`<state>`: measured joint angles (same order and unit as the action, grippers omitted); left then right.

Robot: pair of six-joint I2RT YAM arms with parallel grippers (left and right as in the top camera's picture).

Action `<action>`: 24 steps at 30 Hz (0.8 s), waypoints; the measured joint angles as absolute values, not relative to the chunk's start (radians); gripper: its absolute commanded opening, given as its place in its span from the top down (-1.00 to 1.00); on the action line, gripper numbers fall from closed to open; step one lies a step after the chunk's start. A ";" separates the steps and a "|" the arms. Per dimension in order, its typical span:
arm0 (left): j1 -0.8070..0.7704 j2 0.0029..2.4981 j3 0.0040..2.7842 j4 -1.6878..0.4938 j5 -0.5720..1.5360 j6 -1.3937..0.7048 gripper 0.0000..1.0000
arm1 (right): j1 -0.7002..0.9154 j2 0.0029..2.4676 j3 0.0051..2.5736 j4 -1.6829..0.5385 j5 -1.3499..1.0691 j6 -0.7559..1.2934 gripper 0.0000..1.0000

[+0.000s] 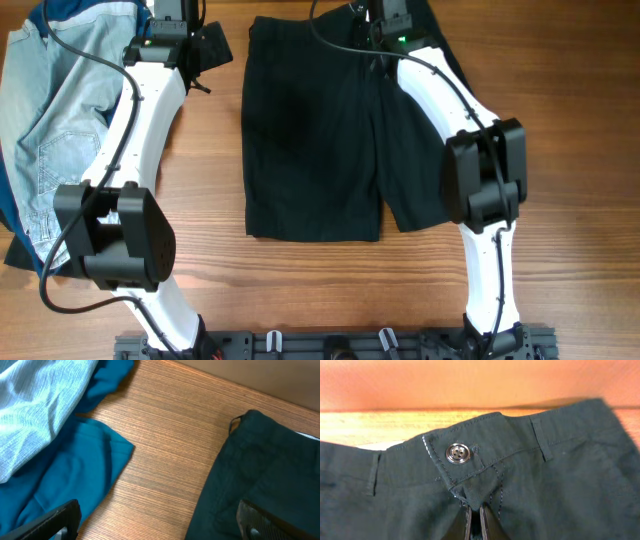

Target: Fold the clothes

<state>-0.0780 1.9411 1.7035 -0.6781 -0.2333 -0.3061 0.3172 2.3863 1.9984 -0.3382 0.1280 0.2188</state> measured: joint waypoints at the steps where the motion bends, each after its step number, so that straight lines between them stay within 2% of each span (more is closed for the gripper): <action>1: -0.078 1.941 1.703 -0.678 -0.233 -0.306 -1.00 | 0.317 2.400 1.998 -0.334 0.126 0.214 -0.48; 2: -0.078 1.941 1.703 -0.678 -0.233 -0.306 -0.99 | 0.317 2.413 1.998 -0.332 0.123 0.218 -1.00; 6: -0.078 1.941 1.703 -0.678 -0.234 -0.306 -1.00 | 0.317 2.465 1.997 -0.372 0.115 0.215 -1.00; 12: -0.078 1.941 1.703 -0.678 -0.227 -0.306 -1.00 | 0.314 2.418 1.997 -0.528 0.108 0.212 -1.00; 19: -0.078 1.941 1.703 -0.678 -0.161 -0.304 -1.00 | 0.304 2.118 1.986 -0.672 0.105 0.212 -0.99; 24: -0.079 1.948 1.703 -0.641 -0.051 -0.226 -1.00 | 0.284 1.927 2.001 -0.801 0.103 0.247 -0.99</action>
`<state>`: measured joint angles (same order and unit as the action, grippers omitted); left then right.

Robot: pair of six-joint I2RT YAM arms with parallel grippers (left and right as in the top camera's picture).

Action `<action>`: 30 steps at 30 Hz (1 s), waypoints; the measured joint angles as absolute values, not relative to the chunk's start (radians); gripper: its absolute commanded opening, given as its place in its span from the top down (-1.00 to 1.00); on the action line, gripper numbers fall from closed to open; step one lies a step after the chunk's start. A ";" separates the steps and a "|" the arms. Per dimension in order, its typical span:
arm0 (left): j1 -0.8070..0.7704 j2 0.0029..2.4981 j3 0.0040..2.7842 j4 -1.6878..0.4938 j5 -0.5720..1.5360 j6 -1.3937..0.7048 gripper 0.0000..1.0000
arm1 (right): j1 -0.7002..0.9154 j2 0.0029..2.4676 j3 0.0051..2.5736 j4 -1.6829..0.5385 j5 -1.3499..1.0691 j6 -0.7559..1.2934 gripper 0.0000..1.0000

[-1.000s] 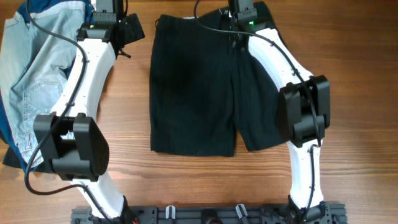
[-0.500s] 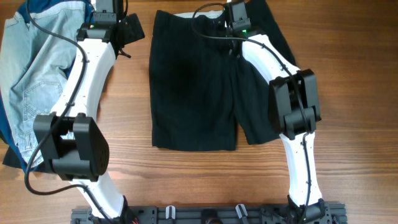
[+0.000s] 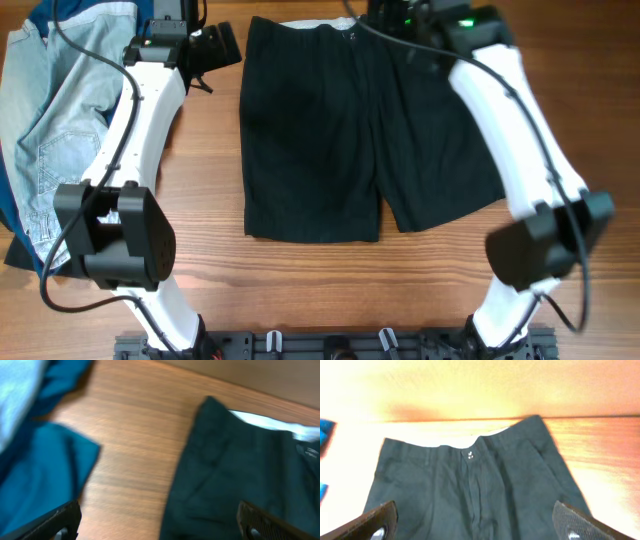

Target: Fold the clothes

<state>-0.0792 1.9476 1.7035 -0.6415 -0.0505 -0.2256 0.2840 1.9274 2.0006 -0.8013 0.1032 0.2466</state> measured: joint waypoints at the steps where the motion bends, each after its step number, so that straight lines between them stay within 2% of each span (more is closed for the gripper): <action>1: -0.080 1.956 1.703 -0.619 -0.024 -0.203 -1.00 | 0.274 1.914 2.004 -0.823 0.095 0.256 -0.99; 10: -0.085 2.163 1.706 -0.343 0.142 -0.028 -1.00 | 0.107 1.921 2.003 -0.947 -0.019 0.287 -0.99; 22: -0.087 2.339 1.706 -0.189 0.167 0.048 -0.98 | 0.102 1.921 2.003 -0.984 -0.052 0.287 -1.00; 23: -0.088 2.349 1.706 -0.184 0.167 0.048 -0.93 | 0.102 1.921 2.003 -0.986 -0.052 0.287 -1.00; 27: -0.100 2.379 1.708 -0.156 0.166 0.059 -0.41 | 0.102 1.921 2.003 -0.992 -0.052 0.287 -0.99; 28: -0.104 2.380 1.710 -0.158 0.166 0.062 -0.17 | 0.102 1.921 2.003 -0.992 -0.052 0.287 -0.99; 29: -0.113 2.382 1.711 -0.157 0.166 0.068 0.22 | 0.102 1.921 2.003 -0.994 -0.052 0.287 -0.99; 30: -0.120 2.383 1.711 -0.158 0.165 0.065 0.50 | 0.102 1.921 2.003 -0.996 -0.052 0.287 -0.97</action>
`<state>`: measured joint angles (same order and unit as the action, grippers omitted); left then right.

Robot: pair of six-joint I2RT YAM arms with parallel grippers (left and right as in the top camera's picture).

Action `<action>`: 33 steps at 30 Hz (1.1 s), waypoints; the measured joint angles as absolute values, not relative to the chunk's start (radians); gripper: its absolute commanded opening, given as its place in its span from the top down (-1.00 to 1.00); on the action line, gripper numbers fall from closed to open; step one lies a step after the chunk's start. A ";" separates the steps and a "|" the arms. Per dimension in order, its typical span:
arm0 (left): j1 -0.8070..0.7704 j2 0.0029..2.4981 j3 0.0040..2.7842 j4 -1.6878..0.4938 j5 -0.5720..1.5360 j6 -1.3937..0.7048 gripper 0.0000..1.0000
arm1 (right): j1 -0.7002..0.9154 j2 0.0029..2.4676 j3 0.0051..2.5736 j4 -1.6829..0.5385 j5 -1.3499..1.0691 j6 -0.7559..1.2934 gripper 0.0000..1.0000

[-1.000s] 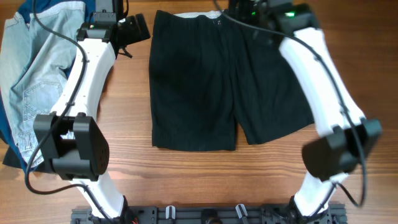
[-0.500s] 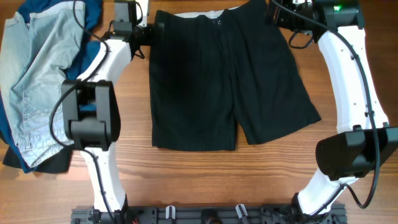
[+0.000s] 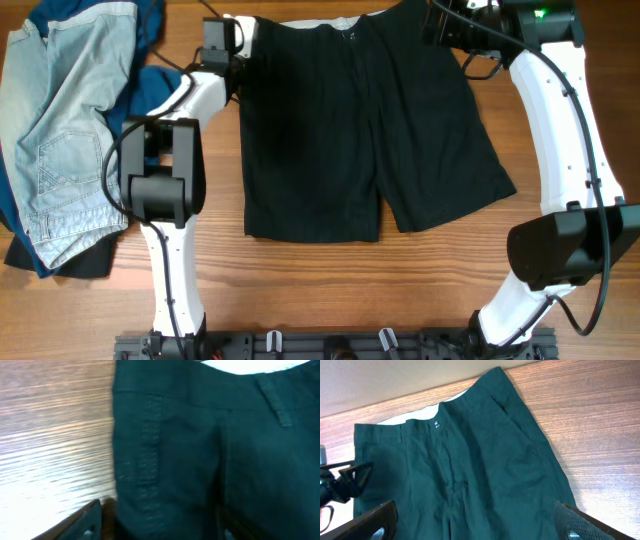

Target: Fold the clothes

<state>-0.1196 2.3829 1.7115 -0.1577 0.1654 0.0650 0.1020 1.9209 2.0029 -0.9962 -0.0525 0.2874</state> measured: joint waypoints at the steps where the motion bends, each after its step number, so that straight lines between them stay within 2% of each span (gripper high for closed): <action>1: -0.128 2.384 1.712 -0.161 0.165 0.064 0.77 | 0.102 1.921 2.003 -1.000 -0.052 0.287 -0.95; 2: -0.138 2.385 1.713 -0.162 0.166 0.067 0.90 | 0.102 1.921 2.003 -1.010 -0.052 0.287 -0.94; 3: -0.145 2.387 1.713 -0.163 0.166 0.066 0.92 | 0.102 1.921 2.003 -1.017 -0.052 0.287 -0.93; 9: -0.161 2.379 1.728 -0.243 0.110 -0.039 0.92 | 0.102 1.921 2.002 -1.061 -0.052 0.288 -0.93; 16: -0.087 2.230 1.717 -0.665 -0.020 -0.217 0.92 | 0.102 1.921 1.952 -1.074 -0.053 0.315 -0.96; 17: -0.064 2.193 1.716 -0.742 -0.030 -0.232 0.86 | 0.102 1.921 1.935 -1.073 -0.054 0.318 -0.96; 19: -0.025 2.121 1.711 -0.826 -0.051 -0.254 0.56 | 0.102 1.921 1.901 -1.066 -0.065 0.322 -0.96; 21: 0.010 2.050 1.716 -0.967 -0.068 -0.268 -0.04 | 0.102 1.921 1.863 -1.058 -0.083 0.326 -0.96; 22: 0.024 2.015 1.716 -1.024 -0.078 -0.276 -0.46 | 0.102 1.921 1.839 -1.052 -0.095 0.329 -0.95; 25: 0.035 1.955 1.718 -1.121 -0.089 -0.287 -0.65 | 0.102 1.921 1.769 -1.028 -0.131 0.329 -0.90; 33: 0.026 1.953 1.716 -1.155 -0.073 -0.298 -0.74 | 0.141 1.924 1.584 -1.000 -0.206 0.332 -0.88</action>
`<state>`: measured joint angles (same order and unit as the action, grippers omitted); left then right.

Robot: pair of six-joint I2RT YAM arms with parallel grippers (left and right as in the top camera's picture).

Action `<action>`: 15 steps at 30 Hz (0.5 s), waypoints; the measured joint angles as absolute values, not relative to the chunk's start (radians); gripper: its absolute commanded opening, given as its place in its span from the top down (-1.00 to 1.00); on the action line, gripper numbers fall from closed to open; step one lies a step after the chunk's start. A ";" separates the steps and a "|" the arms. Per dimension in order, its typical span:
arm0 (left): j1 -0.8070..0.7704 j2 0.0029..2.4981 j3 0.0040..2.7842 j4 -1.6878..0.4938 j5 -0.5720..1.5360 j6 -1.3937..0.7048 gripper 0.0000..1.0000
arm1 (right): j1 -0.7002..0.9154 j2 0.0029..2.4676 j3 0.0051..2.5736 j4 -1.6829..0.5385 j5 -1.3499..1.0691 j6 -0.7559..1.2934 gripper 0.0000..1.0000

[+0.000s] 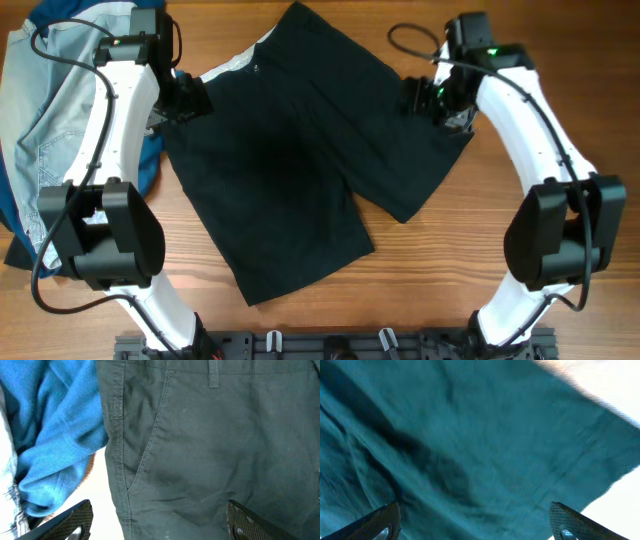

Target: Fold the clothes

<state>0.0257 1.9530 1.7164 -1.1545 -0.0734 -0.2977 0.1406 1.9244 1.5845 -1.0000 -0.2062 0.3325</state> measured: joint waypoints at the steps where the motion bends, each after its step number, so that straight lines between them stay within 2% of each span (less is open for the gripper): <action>1: 0.026 1.951 1.716 -1.148 -0.070 -0.298 -0.75 | 0.154 1.924 1.563 -0.989 -0.208 0.332 -0.87; 4: 0.026 1.925 1.713 -1.116 -0.054 -0.297 -0.99 | 0.213 1.925 1.476 -0.949 -0.202 0.337 -0.88; 8: 0.027 1.846 1.712 -1.058 -0.046 -0.298 -1.00 | 0.272 1.927 1.397 -0.923 -0.163 0.363 -0.79; 15: 0.046 1.705 1.712 -0.970 -0.006 -0.288 -1.00 | 0.309 1.928 1.342 -0.884 -0.053 0.418 -0.79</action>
<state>0.0456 1.7046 1.7123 -0.9703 -0.0063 -0.2882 0.3088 1.9282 1.3418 -0.8845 -0.0532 0.4175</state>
